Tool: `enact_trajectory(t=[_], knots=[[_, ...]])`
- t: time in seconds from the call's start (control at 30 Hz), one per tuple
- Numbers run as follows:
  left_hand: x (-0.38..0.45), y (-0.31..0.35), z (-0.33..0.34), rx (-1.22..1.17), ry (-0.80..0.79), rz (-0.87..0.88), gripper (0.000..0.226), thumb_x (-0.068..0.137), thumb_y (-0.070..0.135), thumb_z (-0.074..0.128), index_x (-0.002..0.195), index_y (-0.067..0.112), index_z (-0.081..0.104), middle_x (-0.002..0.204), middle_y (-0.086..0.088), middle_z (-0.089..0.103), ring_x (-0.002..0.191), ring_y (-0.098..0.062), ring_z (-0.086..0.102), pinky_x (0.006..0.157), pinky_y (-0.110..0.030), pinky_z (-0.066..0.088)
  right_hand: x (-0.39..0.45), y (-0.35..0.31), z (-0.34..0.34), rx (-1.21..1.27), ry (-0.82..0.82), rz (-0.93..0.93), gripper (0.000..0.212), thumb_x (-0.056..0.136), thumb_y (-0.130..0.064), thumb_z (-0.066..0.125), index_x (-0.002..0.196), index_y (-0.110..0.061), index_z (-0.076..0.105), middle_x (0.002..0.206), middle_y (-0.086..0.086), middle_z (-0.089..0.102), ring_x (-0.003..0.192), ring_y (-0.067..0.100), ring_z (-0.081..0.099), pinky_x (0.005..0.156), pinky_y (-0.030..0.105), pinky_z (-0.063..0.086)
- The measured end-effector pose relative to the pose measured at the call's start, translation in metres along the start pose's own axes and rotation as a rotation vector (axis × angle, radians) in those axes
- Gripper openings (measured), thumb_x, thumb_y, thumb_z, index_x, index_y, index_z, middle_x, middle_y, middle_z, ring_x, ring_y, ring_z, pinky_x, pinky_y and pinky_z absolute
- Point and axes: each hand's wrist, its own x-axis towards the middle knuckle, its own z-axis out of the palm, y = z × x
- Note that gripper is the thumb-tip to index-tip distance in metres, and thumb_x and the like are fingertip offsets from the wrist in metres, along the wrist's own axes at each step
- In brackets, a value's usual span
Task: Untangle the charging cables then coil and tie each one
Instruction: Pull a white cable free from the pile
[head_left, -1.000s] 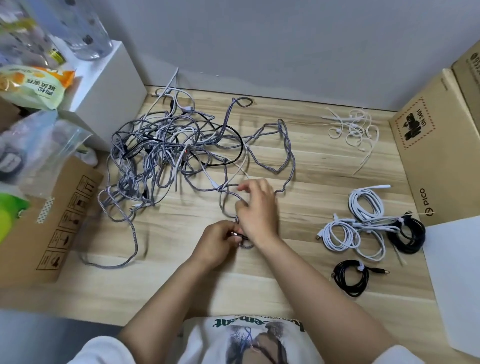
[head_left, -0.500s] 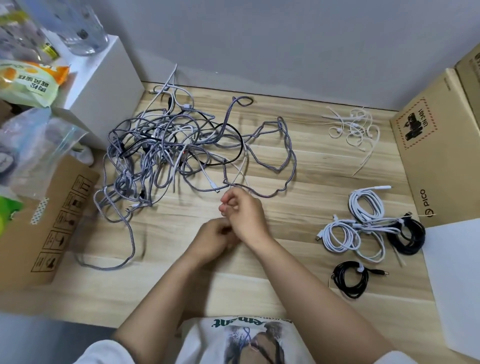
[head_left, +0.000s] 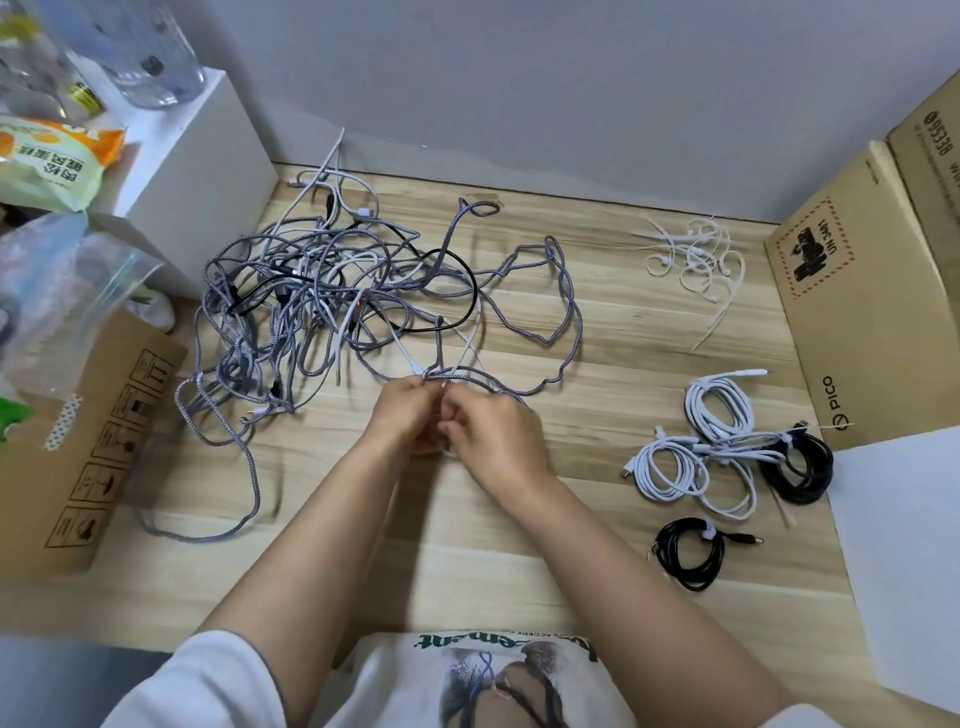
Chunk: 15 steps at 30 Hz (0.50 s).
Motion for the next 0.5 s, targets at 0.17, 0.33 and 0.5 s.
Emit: enact_trajectory(t=[0.17,0.33,0.5], knots=[[-0.001,-0.001,-0.006,-0.106,-0.084,-0.004,0.024,0.090,-0.007,0.045,0.085,0.014,0.056,0.064,-0.005,0.063,0.041,-0.010,0.058,0.049,-0.022,0.051,0.025,0.026,-0.002,0.329,0.201,0.158,0.022,0.090,-0.010,0.054,0.111,-0.010,0.059,0.110,0.009,0.065,0.105,0.029,0.058,0.088,0.038,0.044],[-0.003,-0.005,-0.007,-0.157,-0.084,0.061,0.020,0.094,-0.005,0.044,0.091,0.011,0.055,0.068,-0.006,0.061,0.042,-0.005,0.058,0.041,-0.017,0.048,0.026,0.042,0.006,0.422,-0.023,0.323,0.016,0.096,-0.023,0.049,0.093,-0.017,0.063,0.065,0.006,0.069,0.069,0.020,0.066,0.073,0.032,0.050],[-0.003,-0.003,-0.002,-0.297,-0.126,0.048,0.030,0.093,-0.008,0.039,0.102,0.016,0.056,0.077,-0.005,0.070,0.058,-0.014,0.069,0.046,-0.022,0.050,0.007,0.032,0.015,0.523,-0.159,0.333,0.016,0.080,-0.025,0.073,0.089,-0.025,0.060,0.053,-0.013,0.049,0.040,-0.002,0.046,0.044,0.018,0.035]])
